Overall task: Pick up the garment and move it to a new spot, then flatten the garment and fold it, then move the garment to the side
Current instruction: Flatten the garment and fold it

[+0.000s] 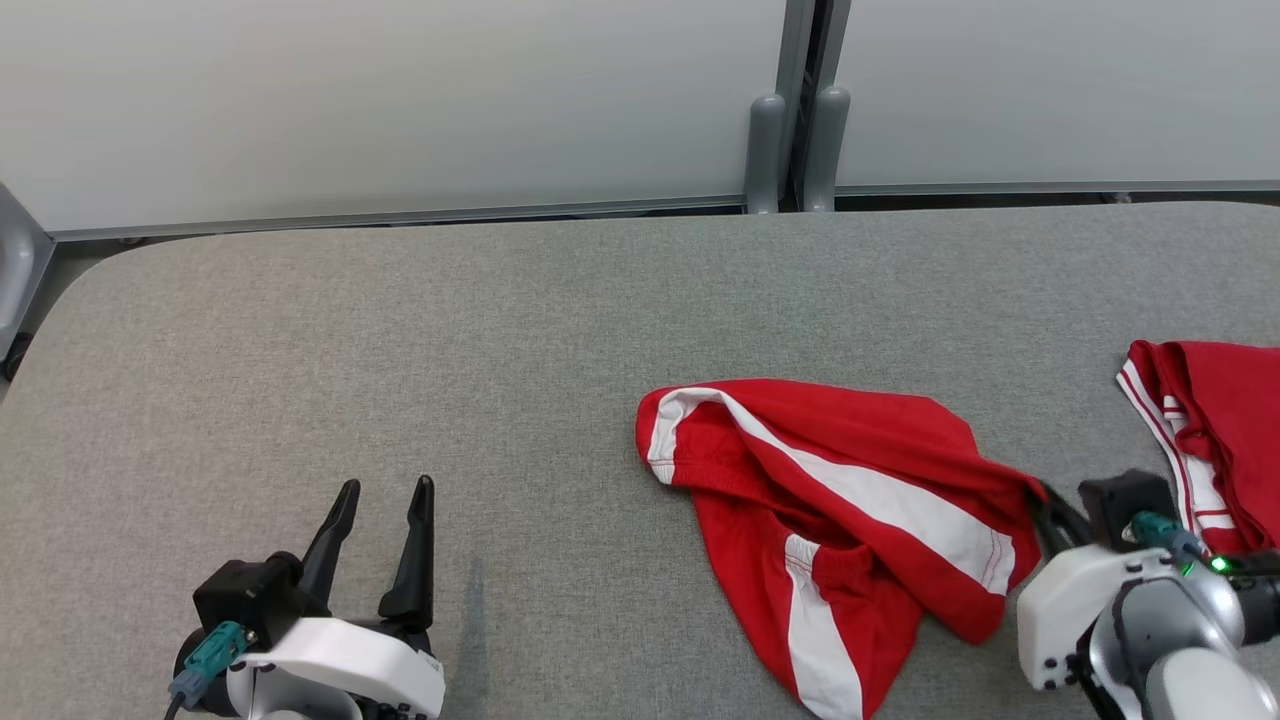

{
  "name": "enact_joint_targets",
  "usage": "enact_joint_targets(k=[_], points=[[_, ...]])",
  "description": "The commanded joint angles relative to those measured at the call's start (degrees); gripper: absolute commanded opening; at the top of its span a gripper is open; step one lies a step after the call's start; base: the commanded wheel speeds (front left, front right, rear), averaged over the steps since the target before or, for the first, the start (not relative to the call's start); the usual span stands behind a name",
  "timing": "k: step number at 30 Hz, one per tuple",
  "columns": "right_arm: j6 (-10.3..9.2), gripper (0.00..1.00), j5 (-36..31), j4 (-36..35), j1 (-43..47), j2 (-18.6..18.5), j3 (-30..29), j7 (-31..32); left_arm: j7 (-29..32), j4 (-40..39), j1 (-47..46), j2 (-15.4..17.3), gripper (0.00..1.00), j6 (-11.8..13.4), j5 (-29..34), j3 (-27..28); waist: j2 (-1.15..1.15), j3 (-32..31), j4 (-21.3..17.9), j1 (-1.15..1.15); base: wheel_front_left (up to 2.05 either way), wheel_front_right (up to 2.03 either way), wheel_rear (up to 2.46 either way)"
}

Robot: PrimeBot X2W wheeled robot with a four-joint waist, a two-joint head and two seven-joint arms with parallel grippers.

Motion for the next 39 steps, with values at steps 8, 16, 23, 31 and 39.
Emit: enact_joint_targets(k=[8, 16, 23, 31, 39], points=[[-0.01, 0.06, -2.0, 6.0, -14.0, -2.8, -3.0, -2.8, 2.0, -0.9, -0.1, 0.6, 1.0, -0.4, -0.3, -1.3, 0.0, 0.3, 0.1, 0.0, 0.0, 0.0, 0.0], [-0.01, 1.0, -2.7, 13.7, -21.8, -1.3, -6.9, -7.0, 7.3, -0.6, -2.3, -0.8, 1.0, -3.3, -1.5, -5.4, 0.0, 0.0, 0.8, 0.0, 0.0, 0.0, 0.0], [-0.01, 1.0, -0.9, 13.0, -19.9, -0.2, -5.7, -8.7, 13.4, 1.5, -4.5, -3.3, 1.0, -5.1, -4.5, -7.9, 0.0, -1.0, -1.5, 0.0, 0.0, 0.0, 0.0], [0.0, 1.0, 0.1, 8.1, -15.5, 1.0, -4.0, -7.5, 20.8, 6.6, -8.4, -8.0, 1.0, -6.4, -14.2, -5.6, 0.0, -0.4, -4.9, 0.0, 0.0, 0.0, 0.0], [0.0, 1.0, 0.9, 4.2, -13.2, 1.9, -2.7, -6.0, 22.5, 14.1, -13.0, -9.5, 1.0, -5.0, -17.4, -4.1, 0.0, 0.6, -9.1, 0.0, 0.0, 0.0, 0.0]])
